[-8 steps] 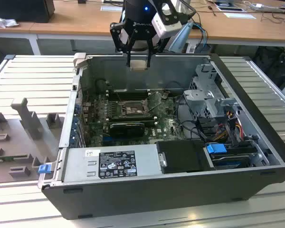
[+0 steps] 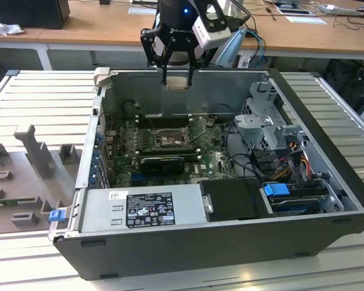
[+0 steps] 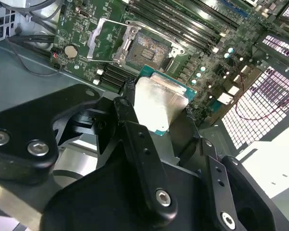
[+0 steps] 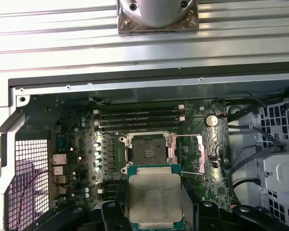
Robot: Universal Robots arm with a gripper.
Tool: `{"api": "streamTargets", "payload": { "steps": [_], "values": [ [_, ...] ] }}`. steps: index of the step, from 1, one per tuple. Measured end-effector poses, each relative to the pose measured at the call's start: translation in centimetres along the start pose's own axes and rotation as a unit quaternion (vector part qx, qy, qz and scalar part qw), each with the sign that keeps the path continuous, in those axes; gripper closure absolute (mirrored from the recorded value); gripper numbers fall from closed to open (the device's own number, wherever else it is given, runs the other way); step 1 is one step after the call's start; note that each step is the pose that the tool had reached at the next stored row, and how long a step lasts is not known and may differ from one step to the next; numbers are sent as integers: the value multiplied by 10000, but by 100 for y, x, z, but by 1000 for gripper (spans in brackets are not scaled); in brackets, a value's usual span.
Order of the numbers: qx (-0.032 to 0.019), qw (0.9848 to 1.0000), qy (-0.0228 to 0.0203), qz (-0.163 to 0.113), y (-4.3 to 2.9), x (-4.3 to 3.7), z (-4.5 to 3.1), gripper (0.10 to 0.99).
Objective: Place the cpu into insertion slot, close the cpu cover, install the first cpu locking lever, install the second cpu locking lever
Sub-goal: 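Place the cpu into insertion slot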
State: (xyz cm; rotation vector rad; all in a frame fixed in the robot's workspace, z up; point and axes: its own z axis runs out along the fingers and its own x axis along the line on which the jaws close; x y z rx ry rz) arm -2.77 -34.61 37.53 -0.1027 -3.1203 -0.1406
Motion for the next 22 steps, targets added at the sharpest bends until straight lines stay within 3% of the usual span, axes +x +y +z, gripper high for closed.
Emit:
{"api": "streamTargets", "payload": {
  "steps": [22],
  "values": [
    [-3, 9997, -16, 229, -5, 0, 12, 557]
  ]
}}
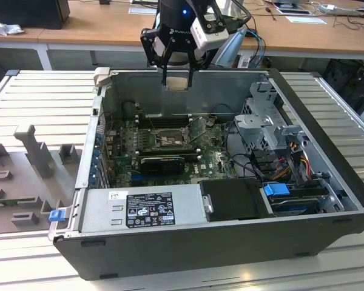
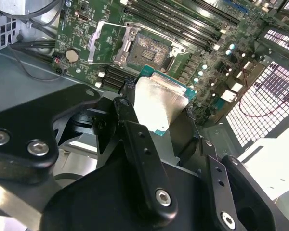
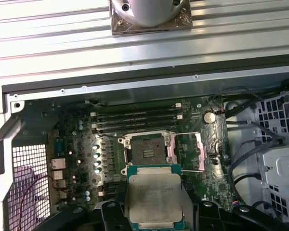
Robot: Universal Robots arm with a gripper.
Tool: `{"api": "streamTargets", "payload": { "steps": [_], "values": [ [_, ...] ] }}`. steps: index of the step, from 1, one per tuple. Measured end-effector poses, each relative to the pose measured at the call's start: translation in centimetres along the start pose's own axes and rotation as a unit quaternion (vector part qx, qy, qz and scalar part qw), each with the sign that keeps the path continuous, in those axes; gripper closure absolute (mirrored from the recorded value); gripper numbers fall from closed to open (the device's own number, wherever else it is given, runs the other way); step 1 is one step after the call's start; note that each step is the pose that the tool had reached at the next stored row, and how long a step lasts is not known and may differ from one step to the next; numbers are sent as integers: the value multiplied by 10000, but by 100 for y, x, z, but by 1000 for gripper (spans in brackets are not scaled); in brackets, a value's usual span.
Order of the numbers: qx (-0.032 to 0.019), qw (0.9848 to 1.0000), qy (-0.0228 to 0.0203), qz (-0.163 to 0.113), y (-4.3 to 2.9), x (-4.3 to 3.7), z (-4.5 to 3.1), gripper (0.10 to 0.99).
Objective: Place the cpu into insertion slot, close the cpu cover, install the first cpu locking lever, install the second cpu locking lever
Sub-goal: 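Place the cpu into insertion slot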
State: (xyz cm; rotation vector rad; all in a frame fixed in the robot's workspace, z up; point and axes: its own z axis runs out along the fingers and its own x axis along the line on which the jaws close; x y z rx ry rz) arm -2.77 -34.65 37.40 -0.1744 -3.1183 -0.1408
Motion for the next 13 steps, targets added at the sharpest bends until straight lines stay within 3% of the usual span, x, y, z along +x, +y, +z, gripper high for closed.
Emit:
{"api": "streamTargets", "payload": {
  "steps": [13],
  "values": [
    [-3, 9999, -12, 137, 0, 0, 0, 557]
  ]
}}
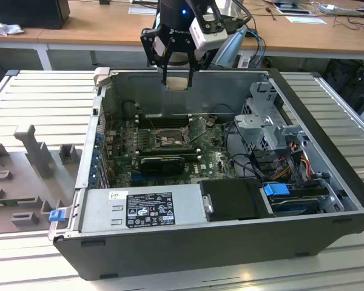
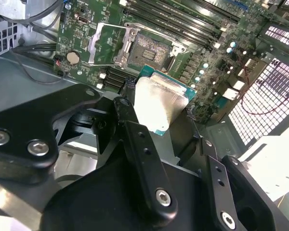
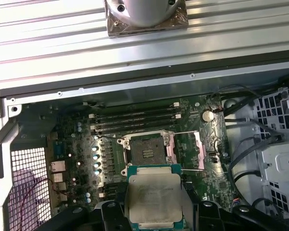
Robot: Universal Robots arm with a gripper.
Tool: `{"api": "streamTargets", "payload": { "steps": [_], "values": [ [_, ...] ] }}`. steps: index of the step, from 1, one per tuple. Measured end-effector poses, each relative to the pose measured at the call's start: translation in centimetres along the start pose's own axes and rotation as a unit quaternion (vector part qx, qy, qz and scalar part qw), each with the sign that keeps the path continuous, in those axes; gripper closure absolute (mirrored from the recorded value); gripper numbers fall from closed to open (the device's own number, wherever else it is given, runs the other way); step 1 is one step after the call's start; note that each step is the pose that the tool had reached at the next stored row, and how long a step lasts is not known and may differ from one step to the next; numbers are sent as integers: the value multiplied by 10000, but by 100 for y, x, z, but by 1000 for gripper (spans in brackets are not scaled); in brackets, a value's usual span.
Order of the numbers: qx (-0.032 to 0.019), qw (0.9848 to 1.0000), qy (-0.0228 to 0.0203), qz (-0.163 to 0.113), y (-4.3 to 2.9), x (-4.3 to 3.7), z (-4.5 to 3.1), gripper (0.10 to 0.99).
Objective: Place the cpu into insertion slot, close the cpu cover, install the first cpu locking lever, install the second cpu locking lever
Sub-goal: 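Place the cpu into insertion slot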
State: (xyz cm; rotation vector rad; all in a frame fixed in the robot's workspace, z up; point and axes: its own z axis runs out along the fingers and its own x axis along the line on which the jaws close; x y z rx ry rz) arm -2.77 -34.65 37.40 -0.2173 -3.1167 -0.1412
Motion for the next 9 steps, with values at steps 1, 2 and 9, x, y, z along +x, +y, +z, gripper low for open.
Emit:
{"api": "streamTargets", "payload": {
  "steps": [1, 2, 9],
  "values": [
    [0, 10000, -1, 8, 0, 0, 0, 557],
    [0, 10000, -1, 14, 0, 0, 0, 557],
    [-2, 10000, -7, 78, 0, 0, 0, 557]
  ]
}}
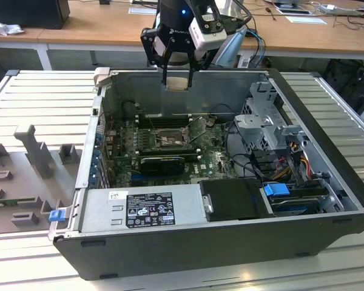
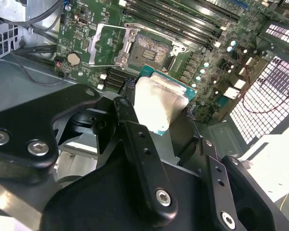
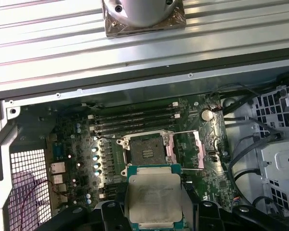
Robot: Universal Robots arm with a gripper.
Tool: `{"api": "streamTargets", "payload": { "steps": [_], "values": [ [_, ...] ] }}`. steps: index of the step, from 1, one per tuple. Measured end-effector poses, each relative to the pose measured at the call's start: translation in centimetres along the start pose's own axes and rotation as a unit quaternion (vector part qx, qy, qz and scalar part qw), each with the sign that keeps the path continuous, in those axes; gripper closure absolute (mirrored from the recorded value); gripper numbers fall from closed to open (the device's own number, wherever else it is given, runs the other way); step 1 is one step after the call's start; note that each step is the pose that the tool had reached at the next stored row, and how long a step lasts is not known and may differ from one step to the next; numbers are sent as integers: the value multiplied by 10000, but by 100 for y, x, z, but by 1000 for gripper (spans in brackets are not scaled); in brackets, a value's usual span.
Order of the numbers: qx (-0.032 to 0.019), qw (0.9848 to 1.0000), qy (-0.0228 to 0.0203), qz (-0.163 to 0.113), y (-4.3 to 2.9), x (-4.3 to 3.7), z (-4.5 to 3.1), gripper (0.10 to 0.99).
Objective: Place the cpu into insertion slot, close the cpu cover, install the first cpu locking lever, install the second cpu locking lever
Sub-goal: 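Place the cpu into insertion slot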
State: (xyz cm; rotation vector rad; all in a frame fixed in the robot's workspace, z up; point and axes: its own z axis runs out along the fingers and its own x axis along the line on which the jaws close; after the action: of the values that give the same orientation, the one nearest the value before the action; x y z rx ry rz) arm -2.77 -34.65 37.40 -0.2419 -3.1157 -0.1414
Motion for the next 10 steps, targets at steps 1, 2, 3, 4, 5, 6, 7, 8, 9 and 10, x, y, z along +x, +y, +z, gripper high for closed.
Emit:
{"api": "streamTargets", "payload": {
  "steps": [1, 2, 3, 4, 5, 6, 7, 8, 9, 10],
  "values": [
    [0, 10000, -1, 7, 0, 0, 0, 557],
    [0, 10000, -1, 15, 0, 0, 0, 557],
    [0, 10000, -2, 22, 0, 0, 0, 557],
    [0, 10000, -3, 34, 0, 0, 0, 557],
    [0, 10000, -4, 47, 0, 0, 0, 557],
    [-1, 10000, -5, 55, 0, 0, 0, 557],
    [-1, 10000, -6, 64, 0, 0, 0, 557],
    [-1, 10000, -7, 77, 0, 0, 0, 557],
    [-2, 10000, -8, 86, 0, 0, 1, 557],
    [-2, 9999, -10, 106, 0, 0, 1, 557]
  ]
}}
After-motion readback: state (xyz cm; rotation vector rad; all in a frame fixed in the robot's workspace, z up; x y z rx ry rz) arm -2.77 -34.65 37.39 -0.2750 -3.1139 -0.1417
